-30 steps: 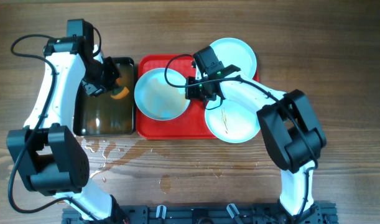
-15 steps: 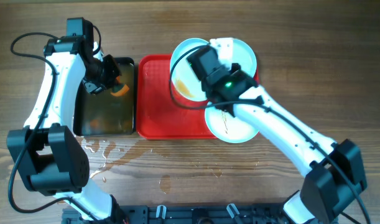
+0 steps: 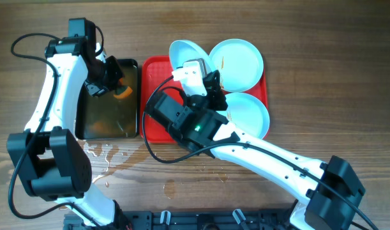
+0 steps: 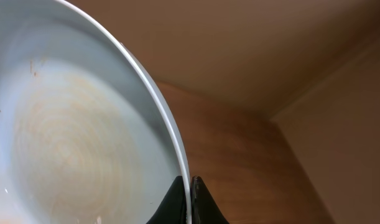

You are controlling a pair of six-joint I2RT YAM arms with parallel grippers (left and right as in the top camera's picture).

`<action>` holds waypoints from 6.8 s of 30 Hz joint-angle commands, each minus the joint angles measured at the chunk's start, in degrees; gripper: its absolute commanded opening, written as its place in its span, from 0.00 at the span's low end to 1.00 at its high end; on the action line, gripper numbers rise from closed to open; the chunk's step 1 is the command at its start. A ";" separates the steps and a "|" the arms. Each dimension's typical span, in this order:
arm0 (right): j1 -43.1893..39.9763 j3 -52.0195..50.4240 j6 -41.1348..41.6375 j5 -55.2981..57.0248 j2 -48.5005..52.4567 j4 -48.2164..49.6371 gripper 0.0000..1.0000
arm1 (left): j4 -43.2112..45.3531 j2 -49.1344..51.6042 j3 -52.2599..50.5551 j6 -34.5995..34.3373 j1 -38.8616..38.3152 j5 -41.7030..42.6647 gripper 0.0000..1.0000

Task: Clean dirty plates on tray and stack at the side
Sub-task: 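Carry the plate right off the red tray and set it down, then grasp the rim of the lower-right blue plate with the right gripper, then scrub the held plate with the sponge using the left gripper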

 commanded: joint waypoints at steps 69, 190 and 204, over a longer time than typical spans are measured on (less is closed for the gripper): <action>-56.35 -27.52 -7.41 -88.46 -6.34 -5.03 0.37 | 1.27 -0.52 0.55 1.11 -0.07 0.07 0.04; -31.17 -17.18 19.63 -92.70 11.93 20.31 0.04 | 6.71 20.20 0.55 -6.88 -29.40 -29.73 0.04; -31.17 -17.18 19.65 -92.70 11.93 20.50 0.04 | 5.01 20.20 0.55 17.00 -30.60 8.13 0.04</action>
